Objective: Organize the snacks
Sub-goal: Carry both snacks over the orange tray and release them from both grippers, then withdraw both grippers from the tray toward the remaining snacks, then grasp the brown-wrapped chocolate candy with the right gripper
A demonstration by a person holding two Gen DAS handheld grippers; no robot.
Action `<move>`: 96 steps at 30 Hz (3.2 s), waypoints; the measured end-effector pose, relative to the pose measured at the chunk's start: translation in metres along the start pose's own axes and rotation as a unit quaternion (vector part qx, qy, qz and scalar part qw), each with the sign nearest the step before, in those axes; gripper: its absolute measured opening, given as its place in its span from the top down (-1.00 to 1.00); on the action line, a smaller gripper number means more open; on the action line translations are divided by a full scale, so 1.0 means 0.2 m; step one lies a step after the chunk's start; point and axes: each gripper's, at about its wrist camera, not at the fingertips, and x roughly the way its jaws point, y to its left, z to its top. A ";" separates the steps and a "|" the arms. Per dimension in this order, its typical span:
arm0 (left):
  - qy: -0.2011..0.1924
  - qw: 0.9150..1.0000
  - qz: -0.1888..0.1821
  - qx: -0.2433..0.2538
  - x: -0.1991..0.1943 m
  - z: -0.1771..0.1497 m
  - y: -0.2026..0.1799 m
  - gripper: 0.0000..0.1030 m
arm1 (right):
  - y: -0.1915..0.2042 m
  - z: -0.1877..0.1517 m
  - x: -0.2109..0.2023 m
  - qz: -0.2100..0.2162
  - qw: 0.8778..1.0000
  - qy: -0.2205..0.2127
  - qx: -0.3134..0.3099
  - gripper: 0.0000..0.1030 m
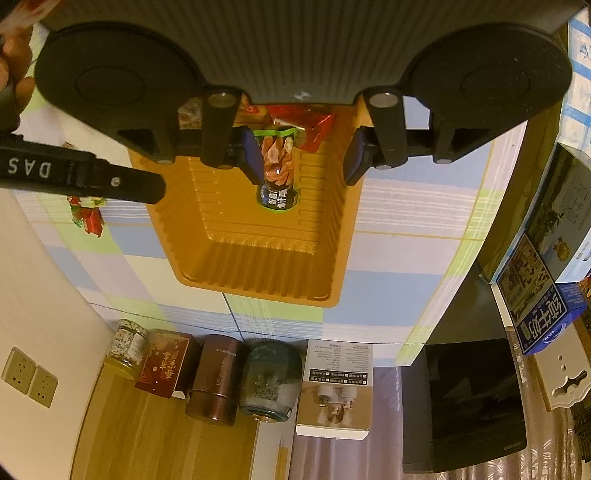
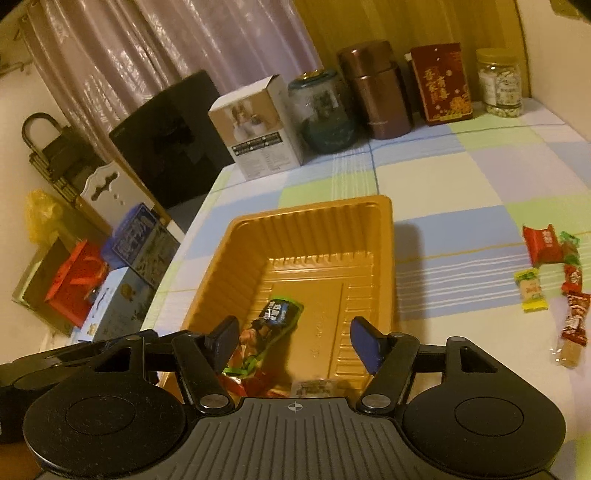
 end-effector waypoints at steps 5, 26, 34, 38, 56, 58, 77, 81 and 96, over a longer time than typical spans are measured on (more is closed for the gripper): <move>-0.004 1.000 -0.002 -0.004 -0.06 -0.02 -0.02 0.04 | -0.02 -0.04 -0.11 -0.021 1.000 -0.011 0.002 -0.30; -0.015 0.999 -0.032 0.009 -0.37 -0.18 -0.29 -0.35 | -0.25 -0.27 -0.65 -0.111 0.992 -0.048 0.035 -0.30; -0.012 0.998 -0.048 0.024 -0.41 -0.23 -0.42 -0.40 | -0.32 -0.32 -0.77 -0.120 0.990 -0.060 0.051 -0.30; -0.014 0.998 -0.055 0.033 -0.43 -0.24 -0.48 -0.42 | -0.36 -0.33 -0.82 -0.125 0.988 -0.065 0.059 -0.30; -0.003 0.994 -0.085 0.061 -0.36 -0.25 -0.69 -0.44 | -0.61 -0.36 -0.95 -0.164 0.977 -0.084 0.107 -0.30; -0.002 0.994 -0.088 0.065 -0.35 -0.24 -0.72 -0.44 | -0.65 -0.35 -0.95 -0.168 0.976 -0.086 0.111 -0.30; 0.014 0.989 -0.107 0.105 -0.01 -0.14 -0.99 -0.44 | -0.92 -0.17 -0.75 -0.162 0.980 -0.062 0.099 -0.15; 0.011 0.987 -0.105 0.118 0.08 -0.10 -1.02 -0.44 | -0.96 -0.13 -0.64 -0.157 0.982 -0.050 0.095 -0.04; 0.019 0.986 -0.110 0.124 0.28 -0.04 -1.00 -0.44 | -1.04 -0.01 -0.17 -0.157 0.986 0.004 0.058 0.22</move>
